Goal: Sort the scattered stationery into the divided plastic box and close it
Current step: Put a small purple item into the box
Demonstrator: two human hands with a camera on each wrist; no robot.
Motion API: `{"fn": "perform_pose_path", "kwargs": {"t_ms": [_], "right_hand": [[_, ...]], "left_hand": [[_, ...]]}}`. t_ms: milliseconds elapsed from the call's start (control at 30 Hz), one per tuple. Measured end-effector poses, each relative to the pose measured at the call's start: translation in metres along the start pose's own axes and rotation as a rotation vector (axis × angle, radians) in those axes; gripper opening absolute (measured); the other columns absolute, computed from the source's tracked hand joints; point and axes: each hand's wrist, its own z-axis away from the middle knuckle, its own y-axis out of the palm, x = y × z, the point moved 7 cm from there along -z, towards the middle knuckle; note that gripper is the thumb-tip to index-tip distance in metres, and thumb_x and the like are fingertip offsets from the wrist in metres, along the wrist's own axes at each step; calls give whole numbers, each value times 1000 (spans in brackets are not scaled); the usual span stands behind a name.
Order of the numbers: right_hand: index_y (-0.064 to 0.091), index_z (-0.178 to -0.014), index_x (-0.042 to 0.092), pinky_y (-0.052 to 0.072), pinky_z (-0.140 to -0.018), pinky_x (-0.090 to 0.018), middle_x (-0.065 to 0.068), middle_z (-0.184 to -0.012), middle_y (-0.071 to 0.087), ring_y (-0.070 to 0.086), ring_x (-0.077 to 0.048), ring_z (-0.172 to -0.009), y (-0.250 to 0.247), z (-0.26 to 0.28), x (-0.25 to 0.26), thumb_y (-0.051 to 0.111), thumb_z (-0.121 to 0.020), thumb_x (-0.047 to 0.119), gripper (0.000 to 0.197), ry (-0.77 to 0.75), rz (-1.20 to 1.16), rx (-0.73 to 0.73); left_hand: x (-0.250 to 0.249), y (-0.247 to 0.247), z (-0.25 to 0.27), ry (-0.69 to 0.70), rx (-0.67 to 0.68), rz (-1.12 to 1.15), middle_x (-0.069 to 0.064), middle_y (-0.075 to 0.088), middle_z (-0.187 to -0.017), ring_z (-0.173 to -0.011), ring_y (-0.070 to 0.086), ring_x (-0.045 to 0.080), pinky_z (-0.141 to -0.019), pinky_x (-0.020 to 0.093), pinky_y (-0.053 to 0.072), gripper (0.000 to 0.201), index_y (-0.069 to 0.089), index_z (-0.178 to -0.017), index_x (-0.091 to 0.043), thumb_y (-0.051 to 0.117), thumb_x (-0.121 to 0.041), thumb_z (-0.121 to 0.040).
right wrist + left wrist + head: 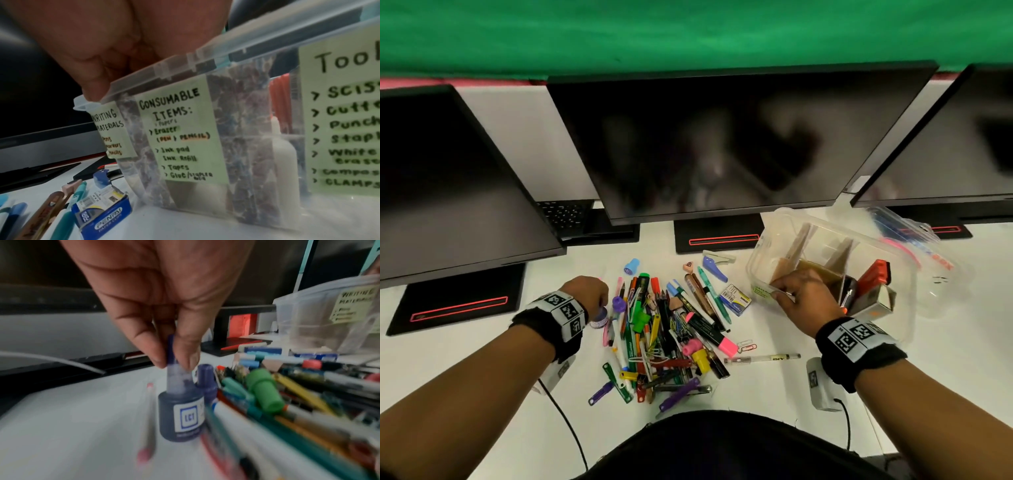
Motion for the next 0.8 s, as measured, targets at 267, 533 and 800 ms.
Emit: {"fn": "perform_pose_path", "kwargs": {"t_ms": [267,533,800], "right_hand": [[70,-105,15,45,-93,-31,-1,-100,68,49,-12,-95,-10,-1,7,74,-77,27,31,73,-142,-14],[69,-105,17,52,-78,-34,-2,-97,70,63,-21,-84,-33,3,10,78,-73,23,34,96,-478,-47],[69,-86,12,47,-61,-24,2,-72,65,54,-1,-57,-66,33,-50,70,-81,17,7,278,-473,-192]], "left_hand": [[-113,-99,36,343,-333,292,-4,67,-96,-90,59,15,-79,24,45,15,67,-95,-25,67,-29,-80],[-238,-120,52,601,-342,536,-3,66,-94,-85,62,15,-81,26,51,16,69,-94,-26,69,-20,-79],[-279,-110,35,666,-278,719,-6,63,-92,-81,58,9,-79,18,47,24,65,-106,-20,66,-14,-84]]}}
